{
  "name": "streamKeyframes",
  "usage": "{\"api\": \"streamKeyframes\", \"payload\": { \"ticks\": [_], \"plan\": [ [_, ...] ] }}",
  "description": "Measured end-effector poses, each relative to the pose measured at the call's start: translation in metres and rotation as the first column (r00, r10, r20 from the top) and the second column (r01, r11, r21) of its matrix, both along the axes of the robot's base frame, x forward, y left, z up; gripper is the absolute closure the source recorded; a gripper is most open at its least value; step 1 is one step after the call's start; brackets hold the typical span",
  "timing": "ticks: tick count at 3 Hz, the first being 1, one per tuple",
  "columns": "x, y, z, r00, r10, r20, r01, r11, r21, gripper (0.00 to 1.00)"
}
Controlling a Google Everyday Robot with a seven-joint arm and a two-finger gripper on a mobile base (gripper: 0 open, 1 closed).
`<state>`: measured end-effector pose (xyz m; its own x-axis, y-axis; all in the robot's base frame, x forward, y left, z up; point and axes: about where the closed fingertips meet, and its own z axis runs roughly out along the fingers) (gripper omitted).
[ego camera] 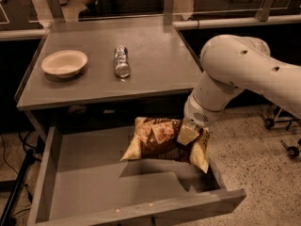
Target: Pick brown chip bag from top drawer and place on counter
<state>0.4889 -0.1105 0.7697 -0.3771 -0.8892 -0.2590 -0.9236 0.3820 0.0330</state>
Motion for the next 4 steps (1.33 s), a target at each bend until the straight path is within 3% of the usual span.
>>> {"api": "streamKeyframes", "payload": {
  "ticks": [1,2,3,4],
  "plan": [
    [0.002,0.0,0.001,1.0,-0.007,0.004,0.007,1.0,0.001,1.0],
    [0.008,-0.017,0.027,0.9944,-0.091,0.054,0.091,0.996,-0.006,1.0],
    [0.01,-0.045,0.057,0.9743,-0.194,0.115,0.197,0.98,-0.013,1.0],
    [0.005,-0.064,0.089,0.9491,-0.254,0.186,0.263,0.965,-0.022,1.0]
  ]
}}
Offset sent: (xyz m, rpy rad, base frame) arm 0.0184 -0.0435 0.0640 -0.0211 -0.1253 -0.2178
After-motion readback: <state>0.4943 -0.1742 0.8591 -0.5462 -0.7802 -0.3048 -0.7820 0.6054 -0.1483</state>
